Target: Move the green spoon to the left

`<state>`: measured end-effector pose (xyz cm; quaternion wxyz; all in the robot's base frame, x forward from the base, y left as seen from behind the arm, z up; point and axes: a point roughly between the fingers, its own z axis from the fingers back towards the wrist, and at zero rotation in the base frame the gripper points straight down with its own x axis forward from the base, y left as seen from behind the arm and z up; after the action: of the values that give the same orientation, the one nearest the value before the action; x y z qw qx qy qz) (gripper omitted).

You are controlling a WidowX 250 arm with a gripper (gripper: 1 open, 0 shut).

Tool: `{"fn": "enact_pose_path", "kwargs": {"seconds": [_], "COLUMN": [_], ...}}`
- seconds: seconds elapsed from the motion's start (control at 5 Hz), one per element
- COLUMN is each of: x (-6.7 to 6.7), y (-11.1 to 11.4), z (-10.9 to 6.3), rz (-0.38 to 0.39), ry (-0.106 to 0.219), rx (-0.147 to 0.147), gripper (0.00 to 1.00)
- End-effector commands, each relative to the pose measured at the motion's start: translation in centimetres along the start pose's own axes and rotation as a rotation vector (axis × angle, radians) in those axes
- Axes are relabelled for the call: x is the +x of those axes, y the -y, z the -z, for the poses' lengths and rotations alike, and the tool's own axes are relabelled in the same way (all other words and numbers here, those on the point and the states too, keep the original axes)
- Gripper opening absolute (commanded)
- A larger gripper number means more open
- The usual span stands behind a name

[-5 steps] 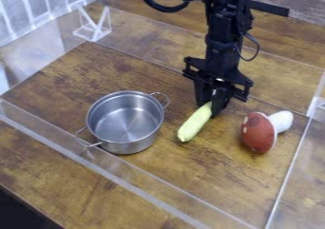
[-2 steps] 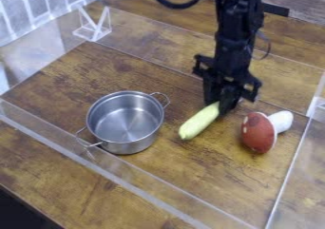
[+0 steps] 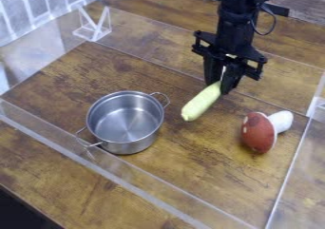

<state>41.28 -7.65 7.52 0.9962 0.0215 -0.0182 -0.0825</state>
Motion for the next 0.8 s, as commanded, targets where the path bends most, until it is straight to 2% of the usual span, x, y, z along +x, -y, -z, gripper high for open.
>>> {"fn": "enact_pose_path", "kwargs": {"seconds": [0.0,0.2,0.4,0.6], "x": [1.3,1.3,0.7,0.1], "y": [-0.3,-2.5,-6.0,-8.8], "z": [-7.0,-10.0,-11.4,-12.0], "rz": [0.024,0.011,-0.037,-0.08], "ry": [0.154,0.184,0.202,0.206], "rx": [0.005,0.03,0.067,0.093], "gripper": [0.0,0.0,0.0,0.0]}}
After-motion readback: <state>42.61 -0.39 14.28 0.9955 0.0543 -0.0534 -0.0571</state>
